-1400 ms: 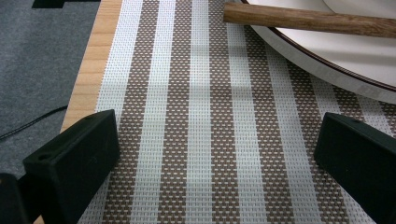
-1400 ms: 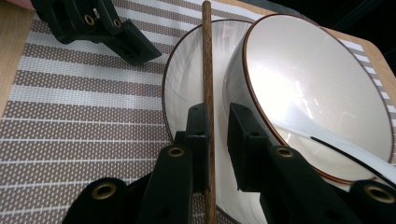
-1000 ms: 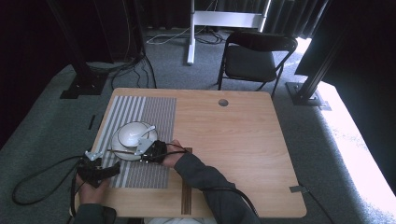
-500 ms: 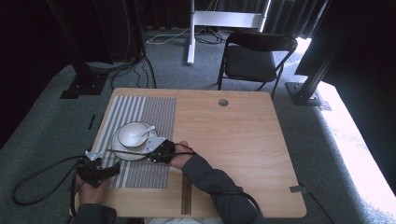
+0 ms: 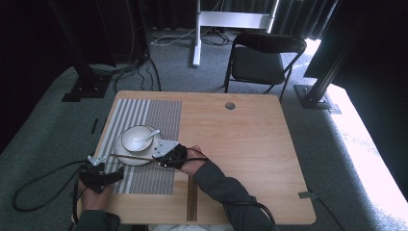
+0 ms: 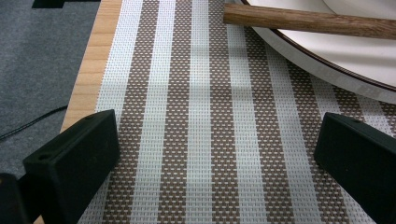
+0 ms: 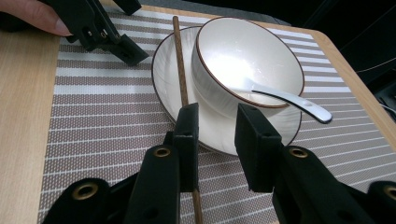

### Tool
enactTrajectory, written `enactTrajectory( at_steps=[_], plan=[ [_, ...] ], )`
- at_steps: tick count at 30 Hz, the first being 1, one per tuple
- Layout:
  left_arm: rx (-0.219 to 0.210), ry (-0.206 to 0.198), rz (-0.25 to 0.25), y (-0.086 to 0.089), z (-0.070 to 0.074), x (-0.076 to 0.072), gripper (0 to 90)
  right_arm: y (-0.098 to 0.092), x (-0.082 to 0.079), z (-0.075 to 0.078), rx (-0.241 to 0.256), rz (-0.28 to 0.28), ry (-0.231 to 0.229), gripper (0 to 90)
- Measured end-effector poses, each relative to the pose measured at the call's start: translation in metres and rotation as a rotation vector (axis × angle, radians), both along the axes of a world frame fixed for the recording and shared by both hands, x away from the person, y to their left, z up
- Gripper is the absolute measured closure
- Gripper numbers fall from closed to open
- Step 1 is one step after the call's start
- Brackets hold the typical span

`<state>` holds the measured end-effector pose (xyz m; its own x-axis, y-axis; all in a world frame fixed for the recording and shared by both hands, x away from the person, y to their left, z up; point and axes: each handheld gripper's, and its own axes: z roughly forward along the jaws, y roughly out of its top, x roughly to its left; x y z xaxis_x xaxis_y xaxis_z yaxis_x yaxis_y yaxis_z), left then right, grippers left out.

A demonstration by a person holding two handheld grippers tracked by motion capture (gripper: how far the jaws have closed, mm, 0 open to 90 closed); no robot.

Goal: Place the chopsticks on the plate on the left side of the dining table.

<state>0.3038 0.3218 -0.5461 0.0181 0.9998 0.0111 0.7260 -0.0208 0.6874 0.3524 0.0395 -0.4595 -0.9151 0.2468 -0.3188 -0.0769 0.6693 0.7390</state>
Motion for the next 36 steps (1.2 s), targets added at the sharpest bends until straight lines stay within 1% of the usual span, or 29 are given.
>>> enactTrajectory(
  at_steps=[2,3,6,10,22,24,29,31,36],
  plan=[
    [0.0,0.0,0.0,0.0,0.0,0.0,0.3,-0.002,-0.001,0.001,0.002,0.002,-0.003,69.6],
    [0.0,0.0,0.0,0.0,0.0,0.0,0.3,-0.006,-0.002,0.002,0.009,-0.001,-0.002,69.4],
    [0.0,0.0,0.0,0.0,0.0,0.0,0.3,-0.008,-0.002,0.002,0.01,-0.005,-0.003,69.4],
    [0.0,0.0,-0.001,0.0,0.0,0.0,0.3,-0.02,-0.005,0.005,0.029,-0.021,-0.001,69.2],
    [0.0,0.0,0.0,0.0,0.0,0.0,0.3,-0.042,-0.009,0.008,0.05,-0.044,0.001,68.8],
    [0.0,0.0,0.0,0.0,0.0,0.0,0.3,-0.046,-0.01,0.009,0.062,-0.054,0.01,68.8],
    [0.0,0.0,0.0,0.0,0.0,0.0,0.3,-0.052,-0.012,0.008,0.065,-0.063,0.02,68.2],
    [0.0,0.002,-0.001,0.0,0.0,0.0,0.3,-0.056,-0.012,0.007,0.074,-0.071,0.03,68.1],
    [0.0,0.0,0.0,0.0,0.0,0.0,0.3,-0.063,-0.014,0.006,0.079,-0.081,0.03,68.0]
  ],
)
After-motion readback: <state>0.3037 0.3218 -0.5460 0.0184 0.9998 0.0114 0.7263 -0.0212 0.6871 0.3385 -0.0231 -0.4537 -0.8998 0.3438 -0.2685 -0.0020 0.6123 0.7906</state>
